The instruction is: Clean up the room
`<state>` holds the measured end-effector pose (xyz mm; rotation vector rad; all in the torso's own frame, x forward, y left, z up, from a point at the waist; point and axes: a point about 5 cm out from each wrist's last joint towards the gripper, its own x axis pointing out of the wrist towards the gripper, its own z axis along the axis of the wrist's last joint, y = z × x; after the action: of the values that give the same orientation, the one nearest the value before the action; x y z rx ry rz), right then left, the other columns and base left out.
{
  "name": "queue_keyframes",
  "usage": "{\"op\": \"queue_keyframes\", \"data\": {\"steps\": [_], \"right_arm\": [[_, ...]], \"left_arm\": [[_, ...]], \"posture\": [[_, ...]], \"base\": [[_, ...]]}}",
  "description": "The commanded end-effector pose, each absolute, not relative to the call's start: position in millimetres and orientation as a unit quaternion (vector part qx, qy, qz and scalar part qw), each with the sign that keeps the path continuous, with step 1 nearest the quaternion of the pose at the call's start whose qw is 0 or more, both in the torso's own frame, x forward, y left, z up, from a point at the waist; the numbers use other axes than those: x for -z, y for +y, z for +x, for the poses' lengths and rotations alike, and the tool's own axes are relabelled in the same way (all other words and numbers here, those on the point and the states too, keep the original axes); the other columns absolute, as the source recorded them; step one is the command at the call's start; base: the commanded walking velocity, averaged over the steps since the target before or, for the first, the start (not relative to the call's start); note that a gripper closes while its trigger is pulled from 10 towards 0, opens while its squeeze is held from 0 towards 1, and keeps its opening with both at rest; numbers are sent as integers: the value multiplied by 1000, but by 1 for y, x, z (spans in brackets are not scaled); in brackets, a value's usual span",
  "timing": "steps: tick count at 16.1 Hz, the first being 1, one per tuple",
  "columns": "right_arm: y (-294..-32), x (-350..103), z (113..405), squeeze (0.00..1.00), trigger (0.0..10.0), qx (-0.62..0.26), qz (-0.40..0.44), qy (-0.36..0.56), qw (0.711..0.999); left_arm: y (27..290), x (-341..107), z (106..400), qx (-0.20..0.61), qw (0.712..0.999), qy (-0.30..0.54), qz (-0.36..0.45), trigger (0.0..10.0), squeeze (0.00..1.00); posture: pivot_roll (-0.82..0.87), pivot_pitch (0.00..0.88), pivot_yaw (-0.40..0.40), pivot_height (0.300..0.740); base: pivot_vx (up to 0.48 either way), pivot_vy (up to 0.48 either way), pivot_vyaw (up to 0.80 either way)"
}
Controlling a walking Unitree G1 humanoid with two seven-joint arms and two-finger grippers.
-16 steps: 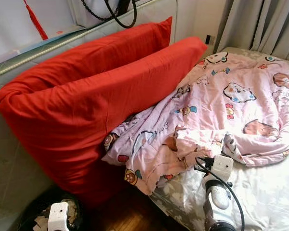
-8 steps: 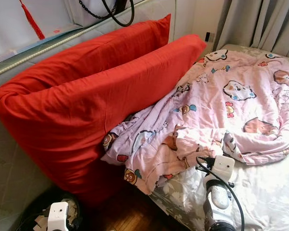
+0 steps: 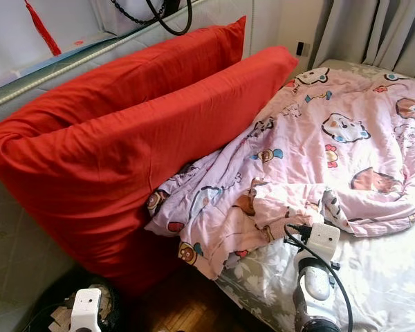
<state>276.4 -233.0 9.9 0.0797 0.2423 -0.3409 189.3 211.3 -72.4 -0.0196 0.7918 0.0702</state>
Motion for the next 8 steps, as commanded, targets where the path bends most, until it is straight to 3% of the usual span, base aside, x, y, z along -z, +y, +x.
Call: {"op": "queue_keyframes", "data": {"steps": [1,8], "right_arm": [[-234,-14,279,0,10000,171,38,108,978],[-237,-16,280,0,10000,175,35,105,978]], "left_arm": [[213,76,183,-31,917,398,-5,10000,0],[215,76,182,-37,916,400,-9,10000,0]], "posture": [[24,133,94,740],[30,150,90,740]], "base": [[-247,0,0],[-246,0,0]]}}
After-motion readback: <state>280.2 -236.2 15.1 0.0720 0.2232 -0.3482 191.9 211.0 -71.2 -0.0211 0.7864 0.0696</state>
